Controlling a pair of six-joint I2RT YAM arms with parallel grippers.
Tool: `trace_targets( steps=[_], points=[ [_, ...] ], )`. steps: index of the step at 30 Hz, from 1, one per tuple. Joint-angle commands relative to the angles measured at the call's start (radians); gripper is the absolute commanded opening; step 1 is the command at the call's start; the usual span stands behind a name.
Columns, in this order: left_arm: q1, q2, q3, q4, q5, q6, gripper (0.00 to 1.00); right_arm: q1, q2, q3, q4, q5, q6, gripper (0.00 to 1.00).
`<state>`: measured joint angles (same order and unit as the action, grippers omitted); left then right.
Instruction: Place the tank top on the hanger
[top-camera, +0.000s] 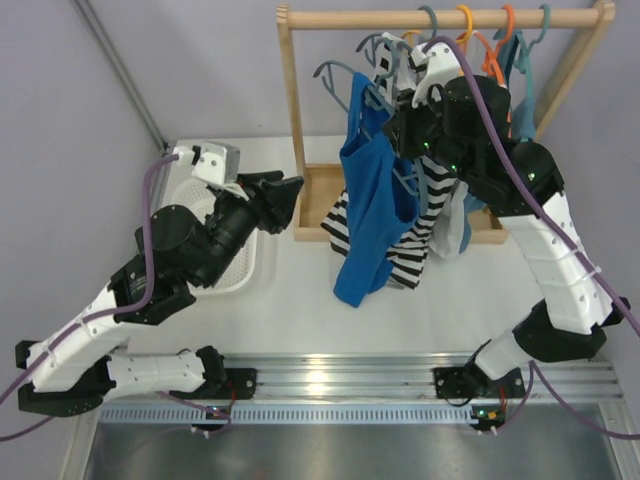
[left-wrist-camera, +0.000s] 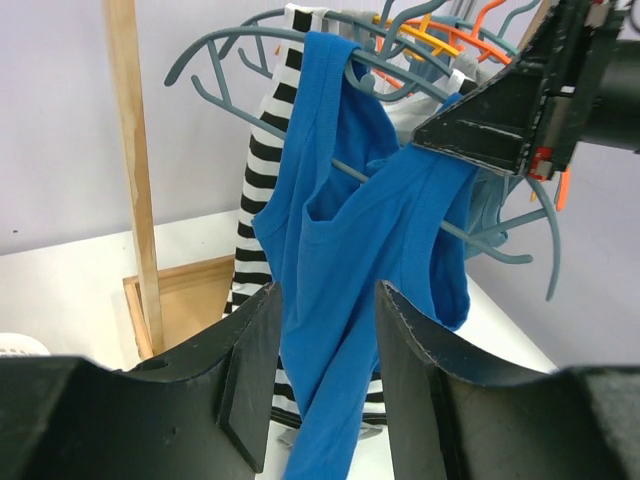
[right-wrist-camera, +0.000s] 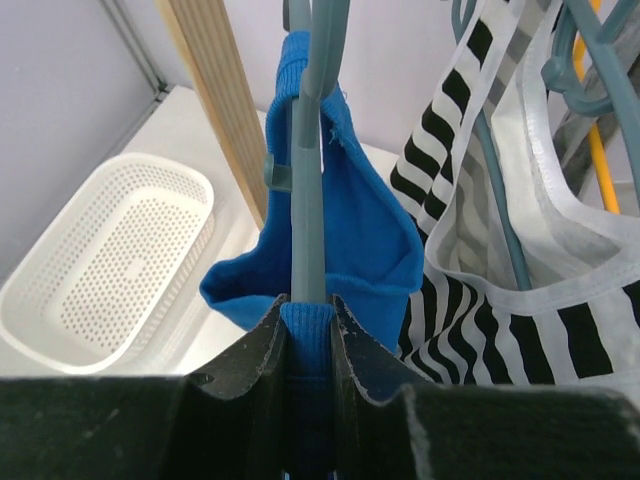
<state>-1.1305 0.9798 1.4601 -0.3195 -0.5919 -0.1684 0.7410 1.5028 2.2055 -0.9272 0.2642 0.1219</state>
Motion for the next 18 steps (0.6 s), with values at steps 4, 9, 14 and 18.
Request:
trace_targets(
  steps=[4,9,14,18],
  points=[
    [0.0,-0.046,0.008,0.002,0.01,0.023,0.47,-0.037,0.046,0.106,0.06,0.0,-0.027,0.0],
    [0.001,-0.064,-0.001,-0.004,0.01,0.027,0.47,-0.045,0.037,0.069,0.168,0.013,-0.047,0.0],
    [0.001,-0.073,-0.001,-0.019,0.006,0.024,0.47,-0.061,0.053,0.091,0.226,0.047,-0.065,0.0],
    [0.001,-0.079,-0.003,-0.023,0.006,0.015,0.47,-0.087,0.074,0.082,0.278,0.047,-0.065,0.0]
  ],
)
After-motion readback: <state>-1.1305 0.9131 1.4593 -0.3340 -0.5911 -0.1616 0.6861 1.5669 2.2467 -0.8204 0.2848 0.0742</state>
